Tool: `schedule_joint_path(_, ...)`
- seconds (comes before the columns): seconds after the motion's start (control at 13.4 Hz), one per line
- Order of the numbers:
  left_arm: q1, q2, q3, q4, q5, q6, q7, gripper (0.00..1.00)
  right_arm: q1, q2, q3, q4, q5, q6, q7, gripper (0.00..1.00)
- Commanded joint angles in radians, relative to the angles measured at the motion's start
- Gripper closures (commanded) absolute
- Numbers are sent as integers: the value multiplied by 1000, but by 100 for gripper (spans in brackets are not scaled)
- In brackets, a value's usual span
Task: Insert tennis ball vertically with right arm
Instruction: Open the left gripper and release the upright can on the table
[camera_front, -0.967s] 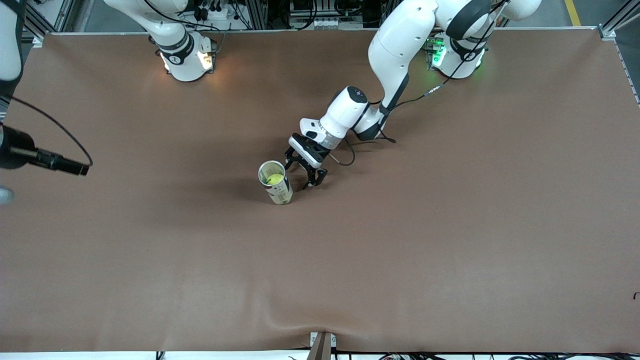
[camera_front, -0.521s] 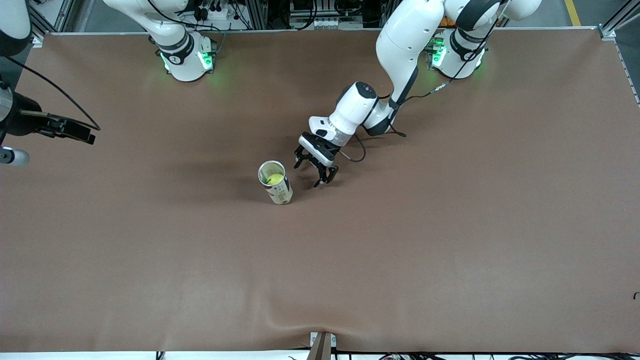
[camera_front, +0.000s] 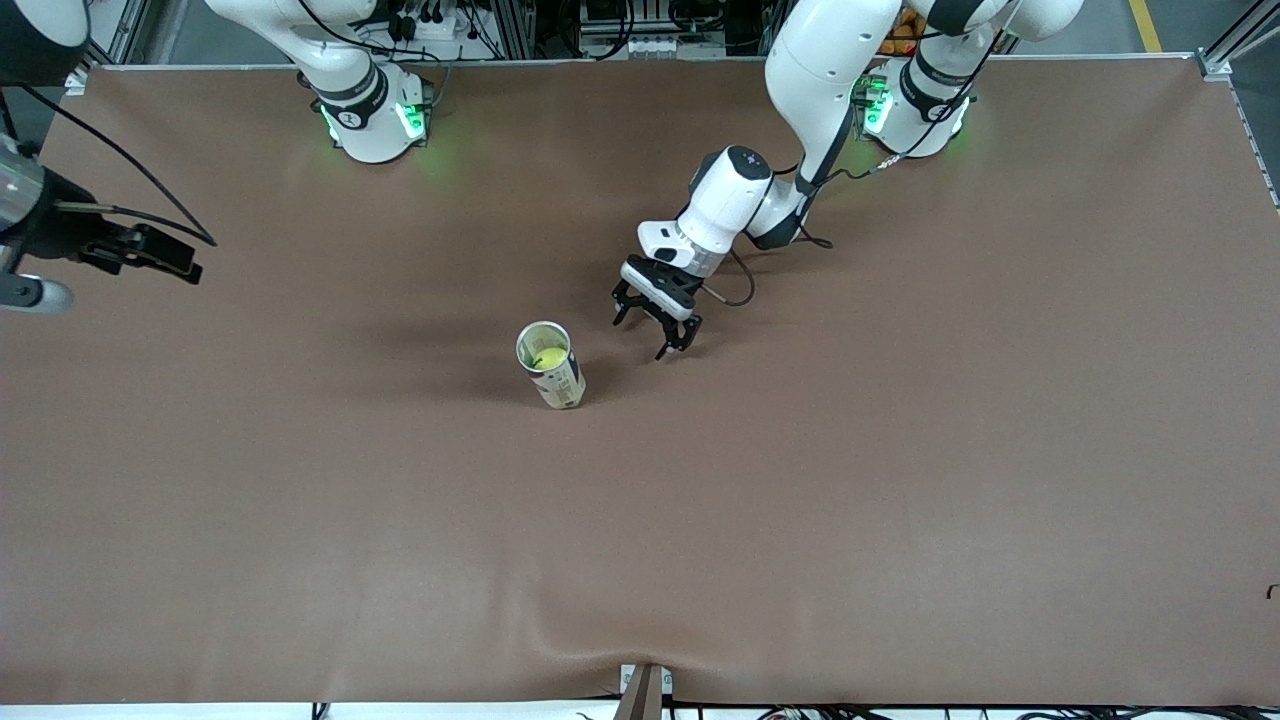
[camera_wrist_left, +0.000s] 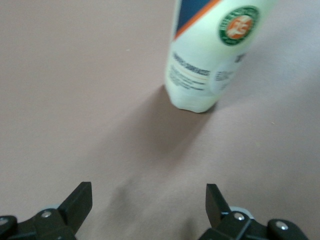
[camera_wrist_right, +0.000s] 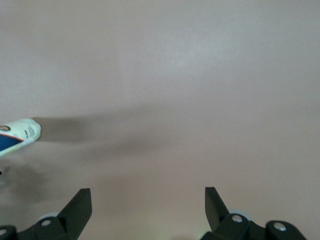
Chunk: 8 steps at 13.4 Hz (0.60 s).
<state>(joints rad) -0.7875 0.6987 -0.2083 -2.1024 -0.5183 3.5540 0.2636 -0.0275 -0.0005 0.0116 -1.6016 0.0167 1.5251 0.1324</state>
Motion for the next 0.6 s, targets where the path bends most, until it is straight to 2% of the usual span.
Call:
schedule_joint_path(0.0, 1, -39, -16, -25, -92, -23, -14, 0, 6, 63, 16, 164, -64, -92, 1, 0)
schedule_joint_path(0.07, 1, -44, -14, -24, -124, -30, -14, 0, 0, 62, 37, 175, -90, -98, 0, 0)
schedule_joint_path(0.3, 1, -67, -13, -15, -271, -92, -14, 0, -9, 54, 41, 183, -32, -145, -13, 0)
schedule_joint_path(0.52, 34, -64, -3, 27, -351, -115, -14, 0, -37, 21, 39, 143, -18, -123, -58, 0)
